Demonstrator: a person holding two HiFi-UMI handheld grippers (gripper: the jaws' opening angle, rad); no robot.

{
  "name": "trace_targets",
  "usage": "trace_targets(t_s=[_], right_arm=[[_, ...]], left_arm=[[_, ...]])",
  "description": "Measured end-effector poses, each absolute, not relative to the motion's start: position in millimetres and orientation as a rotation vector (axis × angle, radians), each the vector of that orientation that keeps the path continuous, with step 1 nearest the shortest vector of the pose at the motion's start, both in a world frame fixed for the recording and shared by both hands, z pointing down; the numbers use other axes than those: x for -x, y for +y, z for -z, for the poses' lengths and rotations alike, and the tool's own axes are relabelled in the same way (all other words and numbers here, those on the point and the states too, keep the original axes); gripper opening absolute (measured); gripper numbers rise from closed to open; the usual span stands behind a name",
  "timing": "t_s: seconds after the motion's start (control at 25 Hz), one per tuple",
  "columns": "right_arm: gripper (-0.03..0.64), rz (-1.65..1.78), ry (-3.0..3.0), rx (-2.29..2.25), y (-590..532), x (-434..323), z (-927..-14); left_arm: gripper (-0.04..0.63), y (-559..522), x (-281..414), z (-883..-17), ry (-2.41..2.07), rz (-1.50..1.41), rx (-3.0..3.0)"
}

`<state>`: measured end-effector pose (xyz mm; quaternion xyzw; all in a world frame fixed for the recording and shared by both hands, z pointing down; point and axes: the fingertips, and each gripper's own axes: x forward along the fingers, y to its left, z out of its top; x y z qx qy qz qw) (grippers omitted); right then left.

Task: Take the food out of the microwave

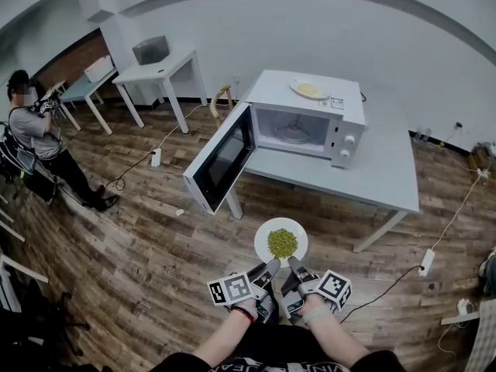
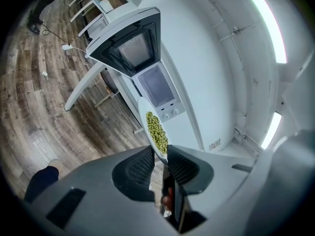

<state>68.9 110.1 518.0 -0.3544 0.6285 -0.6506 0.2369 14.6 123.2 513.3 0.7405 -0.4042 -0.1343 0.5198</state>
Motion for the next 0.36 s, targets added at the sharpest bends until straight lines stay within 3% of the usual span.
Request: trace_targets(t_s=[0.36], right_arm=[[0.042,1.786,1.719,0.968,125.7,-70.7,-520.2]], left_arm=[[0.081,138.8,-15.8,-515.2,-0.974,0.328,-1.777]])
